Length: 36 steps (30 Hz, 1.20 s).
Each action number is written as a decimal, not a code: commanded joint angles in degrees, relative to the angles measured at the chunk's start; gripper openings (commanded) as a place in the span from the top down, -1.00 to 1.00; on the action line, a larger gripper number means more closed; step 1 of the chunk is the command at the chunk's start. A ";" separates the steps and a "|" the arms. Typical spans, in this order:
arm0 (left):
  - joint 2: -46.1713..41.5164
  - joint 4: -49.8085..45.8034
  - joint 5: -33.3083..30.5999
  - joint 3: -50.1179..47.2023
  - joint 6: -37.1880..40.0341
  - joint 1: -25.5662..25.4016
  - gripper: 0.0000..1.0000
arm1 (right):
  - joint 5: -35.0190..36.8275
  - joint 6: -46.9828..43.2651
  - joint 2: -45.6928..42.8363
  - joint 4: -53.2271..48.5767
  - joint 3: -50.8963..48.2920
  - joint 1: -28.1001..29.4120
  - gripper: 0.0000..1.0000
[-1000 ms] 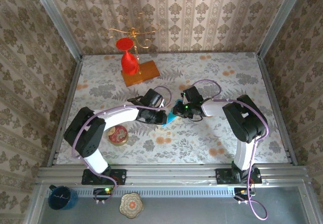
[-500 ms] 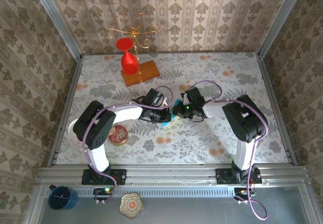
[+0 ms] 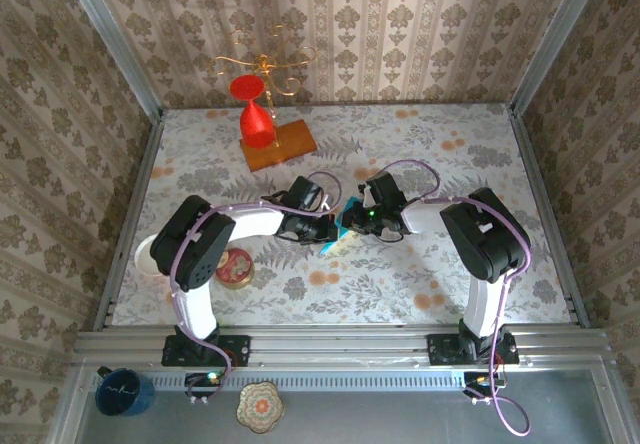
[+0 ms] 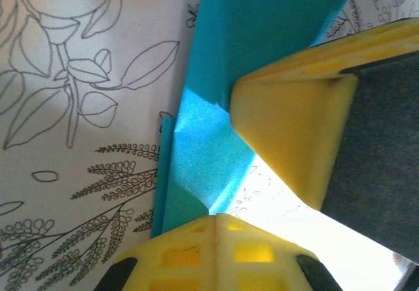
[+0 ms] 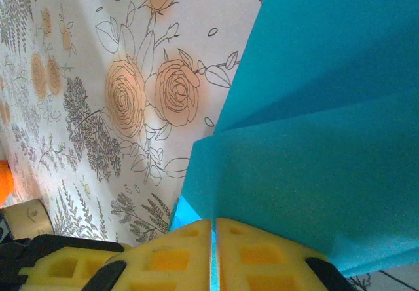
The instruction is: Fold a paper plane with a square sheet of paper (pick it up from the middle)
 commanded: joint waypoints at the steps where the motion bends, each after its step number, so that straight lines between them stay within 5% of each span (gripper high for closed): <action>1: 1.14 -3.37 -0.47 0.24 -0.59 -0.14 0.96 | -1.44 -0.61 2.99 -4.36 -2.67 0.80 0.74; 12: 1.79 -10.70 -4.75 -2.11 -1.07 -0.56 0.98 | -0.44 -1.66 1.61 0.99 -5.21 -6.34 0.73; 29: 2.46 -10.39 -4.11 -2.45 -1.05 -0.68 1.00 | 5.09 -7.18 3.06 -10.41 3.19 -18.62 0.73; 36: 2.68 -10.56 -3.85 -1.56 -0.76 -0.72 1.00 | 5.71 -8.44 -6.32 -13.91 3.17 -18.59 0.72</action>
